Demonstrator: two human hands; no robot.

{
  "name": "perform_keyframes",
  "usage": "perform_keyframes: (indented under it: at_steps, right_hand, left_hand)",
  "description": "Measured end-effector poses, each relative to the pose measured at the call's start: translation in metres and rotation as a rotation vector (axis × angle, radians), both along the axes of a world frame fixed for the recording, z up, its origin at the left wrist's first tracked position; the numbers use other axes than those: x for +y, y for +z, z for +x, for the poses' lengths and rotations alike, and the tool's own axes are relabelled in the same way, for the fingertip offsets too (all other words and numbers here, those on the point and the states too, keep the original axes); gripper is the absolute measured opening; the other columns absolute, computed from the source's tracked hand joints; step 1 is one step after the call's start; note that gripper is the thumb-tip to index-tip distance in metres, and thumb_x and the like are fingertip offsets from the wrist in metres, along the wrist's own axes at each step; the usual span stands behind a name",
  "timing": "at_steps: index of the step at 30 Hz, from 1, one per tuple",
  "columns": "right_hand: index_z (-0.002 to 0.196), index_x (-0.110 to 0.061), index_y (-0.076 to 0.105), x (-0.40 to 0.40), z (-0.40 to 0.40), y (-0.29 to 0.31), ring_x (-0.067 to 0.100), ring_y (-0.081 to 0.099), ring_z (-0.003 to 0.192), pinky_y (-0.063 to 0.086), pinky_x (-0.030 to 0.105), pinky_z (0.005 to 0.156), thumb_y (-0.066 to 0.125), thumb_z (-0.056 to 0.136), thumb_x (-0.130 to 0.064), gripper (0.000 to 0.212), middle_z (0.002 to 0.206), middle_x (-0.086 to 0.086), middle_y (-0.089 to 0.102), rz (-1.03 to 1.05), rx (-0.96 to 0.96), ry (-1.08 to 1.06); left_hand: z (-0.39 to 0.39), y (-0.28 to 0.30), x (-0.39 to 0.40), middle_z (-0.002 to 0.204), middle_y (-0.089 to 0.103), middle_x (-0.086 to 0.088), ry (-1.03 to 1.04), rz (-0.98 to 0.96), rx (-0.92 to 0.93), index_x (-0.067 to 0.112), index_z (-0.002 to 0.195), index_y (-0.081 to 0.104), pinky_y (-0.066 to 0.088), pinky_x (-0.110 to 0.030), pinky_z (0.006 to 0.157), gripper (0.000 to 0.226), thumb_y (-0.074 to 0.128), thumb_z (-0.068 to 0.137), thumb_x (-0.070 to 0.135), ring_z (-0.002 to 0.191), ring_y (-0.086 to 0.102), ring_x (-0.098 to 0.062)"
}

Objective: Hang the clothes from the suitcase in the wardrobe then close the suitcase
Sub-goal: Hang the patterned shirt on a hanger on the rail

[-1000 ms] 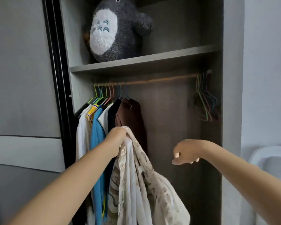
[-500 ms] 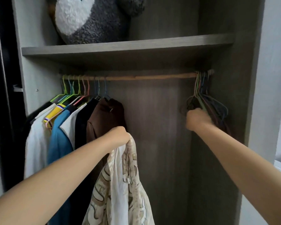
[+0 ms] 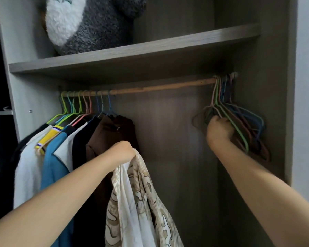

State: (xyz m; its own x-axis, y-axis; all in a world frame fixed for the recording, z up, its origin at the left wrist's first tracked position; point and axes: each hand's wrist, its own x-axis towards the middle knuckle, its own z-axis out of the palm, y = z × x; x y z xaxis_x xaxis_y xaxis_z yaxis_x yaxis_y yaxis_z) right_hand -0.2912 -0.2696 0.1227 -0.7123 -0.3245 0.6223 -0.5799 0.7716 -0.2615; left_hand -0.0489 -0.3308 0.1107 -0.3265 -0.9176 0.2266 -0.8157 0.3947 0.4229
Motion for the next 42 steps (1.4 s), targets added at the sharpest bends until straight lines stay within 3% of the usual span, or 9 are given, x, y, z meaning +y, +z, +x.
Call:
perform_keyframes:
  at_steps: [3, 8, 12, 19, 25, 28, 36, 39, 42]
  right_hand:
    - [0.131, 0.006, 0.040, -0.007, 0.001, 0.007, 0.037, 0.052, 0.118, 0.045, 0.042, 0.093, 0.031, 0.095, 0.001, 0.038, 0.129, 0.026, 0.051, -0.014, -0.131, 0.198]
    - [0.123, 0.001, 0.054, -0.015, -0.003, 0.000, 0.036, 0.050, 0.121, 0.042, 0.038, 0.098, 0.041, 0.092, -0.006, 0.034, 0.129, 0.022, 0.053, -0.066, -0.347, 0.376]
    - [0.121, 0.004, 0.053, -0.023, 0.005, -0.029, 0.039, 0.050, 0.119, 0.042, 0.038, 0.095, 0.038, 0.093, -0.003, 0.033, 0.128, 0.026, 0.052, -0.065, -0.447, 0.479]
    - [0.114, 0.009, 0.053, -0.014, 0.015, -0.041, 0.043, 0.054, 0.111, 0.045, 0.041, 0.086, 0.045, 0.088, -0.001, 0.029, 0.116, 0.032, 0.057, -0.219, -0.281, 0.453]
    - [0.131, -0.009, 0.045, -0.011, 0.023, -0.031, 0.042, 0.054, 0.111, 0.046, 0.041, 0.086, 0.032, 0.092, 0.000, 0.041, 0.119, 0.026, 0.057, -0.030, -0.088, 0.402]
    - [0.128, -0.007, 0.049, -0.010, 0.035, -0.017, 0.040, 0.054, 0.114, 0.046, 0.041, 0.088, 0.033, 0.094, -0.001, 0.038, 0.122, 0.023, 0.057, 0.016, -0.007, 0.388]
    - [0.120, 0.001, 0.056, -0.014, 0.057, 0.013, 0.038, 0.053, 0.115, 0.045, 0.038, 0.090, 0.042, 0.093, -0.007, 0.032, 0.123, 0.024, 0.057, -0.156, -0.169, 0.506]
    - [0.109, 0.001, 0.062, -0.013, 0.063, 0.007, 0.038, 0.055, 0.109, 0.045, 0.034, 0.081, 0.044, 0.092, -0.010, 0.027, 0.114, 0.025, 0.060, -0.310, -0.287, 0.638]
    - [0.065, -0.007, 0.056, -0.014, 0.071, -0.027, 0.026, 0.052, 0.066, 0.035, 0.021, 0.047, 0.049, 0.091, -0.010, 0.027, 0.064, 0.015, 0.053, -0.569, -0.585, 0.782]
  left_hand:
    - [0.000, -0.004, -0.007, 0.083, 0.046, -0.007, 0.009, 0.021, -0.001, -0.006, 0.110, 0.057, 0.028, -0.021, 0.052, 0.025, 0.041, 0.092, 0.003, 0.087, 0.044, -0.022]
    - [0.001, -0.010, -0.018, 0.070, 0.038, -0.002, 0.003, 0.047, -0.016, 0.004, 0.092, 0.049, 0.027, -0.019, 0.052, 0.009, 0.040, 0.092, 0.001, 0.086, 0.043, -0.021]
    - [0.001, -0.014, -0.030, 0.070, 0.038, -0.001, -0.017, 0.068, -0.015, 0.005, 0.085, 0.048, 0.027, -0.018, 0.053, 0.012, 0.039, 0.093, 0.002, 0.065, 0.038, -0.012]
    - [0.004, -0.017, -0.038, 0.067, 0.037, 0.000, -0.040, 0.086, -0.016, 0.013, 0.064, 0.040, 0.026, -0.019, 0.051, 0.029, 0.039, 0.090, -0.001, 0.059, 0.034, -0.009]
    - [0.007, -0.018, -0.042, 0.066, 0.035, 0.000, -0.026, 0.084, 0.004, 0.012, 0.065, 0.039, 0.026, -0.019, 0.051, 0.028, 0.038, 0.091, 0.001, 0.057, 0.032, -0.009]
    - [0.010, -0.019, -0.042, 0.066, 0.037, -0.001, -0.012, 0.059, 0.008, 0.011, 0.065, 0.041, 0.027, -0.021, 0.050, 0.027, 0.039, 0.090, 0.002, 0.057, 0.033, -0.011]
    - [0.023, -0.022, -0.049, 0.069, 0.039, -0.001, 0.015, 0.041, -0.037, 0.006, 0.080, 0.050, 0.031, -0.022, 0.053, 0.013, 0.042, 0.090, 0.003, 0.059, 0.036, -0.012]
    - [0.033, -0.019, -0.053, 0.067, 0.038, 0.000, 0.052, 0.027, -0.153, 0.010, 0.070, 0.046, 0.030, -0.022, 0.051, 0.017, 0.047, 0.086, 0.004, 0.057, 0.035, -0.012]
    - [0.041, -0.015, -0.051, 0.061, 0.033, 0.000, 0.099, 0.024, -0.286, 0.011, 0.059, 0.037, 0.026, -0.021, 0.047, 0.028, 0.048, 0.085, 0.006, 0.052, 0.032, -0.012]
